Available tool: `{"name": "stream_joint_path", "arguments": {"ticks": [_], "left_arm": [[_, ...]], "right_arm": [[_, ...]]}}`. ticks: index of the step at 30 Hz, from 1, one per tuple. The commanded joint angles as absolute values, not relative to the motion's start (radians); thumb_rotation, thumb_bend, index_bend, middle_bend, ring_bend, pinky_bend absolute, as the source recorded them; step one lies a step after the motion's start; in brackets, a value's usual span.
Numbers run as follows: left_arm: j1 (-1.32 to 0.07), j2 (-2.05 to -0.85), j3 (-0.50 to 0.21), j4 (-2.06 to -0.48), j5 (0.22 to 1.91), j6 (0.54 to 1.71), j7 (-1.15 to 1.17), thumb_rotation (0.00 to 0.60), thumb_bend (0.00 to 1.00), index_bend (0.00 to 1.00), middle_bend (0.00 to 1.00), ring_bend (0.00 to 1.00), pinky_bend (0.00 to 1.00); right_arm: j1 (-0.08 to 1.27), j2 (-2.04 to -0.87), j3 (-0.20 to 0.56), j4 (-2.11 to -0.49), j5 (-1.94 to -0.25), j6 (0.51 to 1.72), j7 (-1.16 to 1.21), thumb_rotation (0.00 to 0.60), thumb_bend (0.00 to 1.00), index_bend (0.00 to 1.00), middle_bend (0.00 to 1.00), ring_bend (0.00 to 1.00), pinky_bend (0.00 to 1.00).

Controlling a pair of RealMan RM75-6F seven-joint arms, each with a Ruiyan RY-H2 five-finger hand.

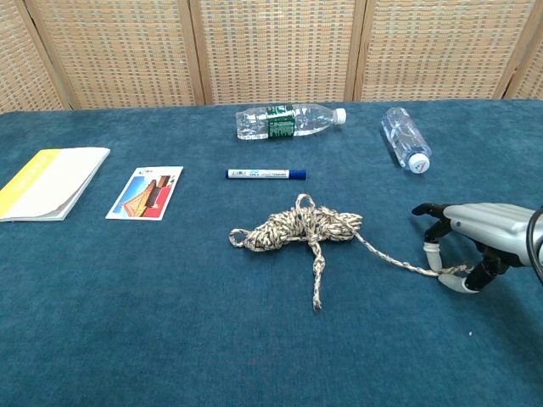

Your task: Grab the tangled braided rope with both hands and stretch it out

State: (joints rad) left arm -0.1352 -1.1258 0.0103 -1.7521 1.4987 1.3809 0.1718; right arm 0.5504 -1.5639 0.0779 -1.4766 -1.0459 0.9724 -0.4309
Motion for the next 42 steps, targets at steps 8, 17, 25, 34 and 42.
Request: {"name": "stream_joint_path", "arguments": {"ticks": [8, 17, 25, 34, 42], "left_arm": [[-0.144, -1.133, 0.008, -1.749, 1.507, 1.375, 0.176, 0.6, 0.15, 0.0, 0.0, 0.0, 0.0], [-0.259, -1.192, -0.031, -1.706, 1.605, 1.297, 0.259, 0.6, 0.32, 0.02, 0.0, 0.0, 0.0], [-0.495, -1.305, -0.102, -1.627, 1.743, 1.119, 0.282, 0.6, 0.46, 0.27, 0.0, 0.0, 0.0], [-0.712, -1.455, -0.138, -1.517, 1.835, 0.963, 0.298, 0.6, 0.49, 0.4, 0.0, 0.0, 0.0], [-0.852, -1.614, -0.131, -1.355, 1.894, 0.922, 0.24, 0.6, 0.5, 0.45, 0.0, 0.0, 0.0]], "right_arm": [[0.549, -1.568, 0.078, -1.467, -1.072, 0.984, -0.413, 0.6, 0.4, 0.6, 0.0, 0.0, 0.0], [0.55, -1.549, 0.071, -1.48, -1.119, 1.008, -0.422, 0.6, 0.4, 0.61, 0.0, 0.0, 0.0], [0.553, -1.539, 0.067, -1.491, -1.132, 1.02, -0.455, 0.6, 0.4, 0.61, 0.0, 0.0, 0.0], [0.561, -1.538, 0.063, -1.487, -1.131, 1.016, -0.493, 0.6, 0.41, 0.62, 0.0, 0.0, 0.0], [0.57, -1.541, 0.073, -1.487, -1.111, 0.998, -0.49, 0.6, 0.41, 0.62, 0.0, 0.0, 0.0]]}}
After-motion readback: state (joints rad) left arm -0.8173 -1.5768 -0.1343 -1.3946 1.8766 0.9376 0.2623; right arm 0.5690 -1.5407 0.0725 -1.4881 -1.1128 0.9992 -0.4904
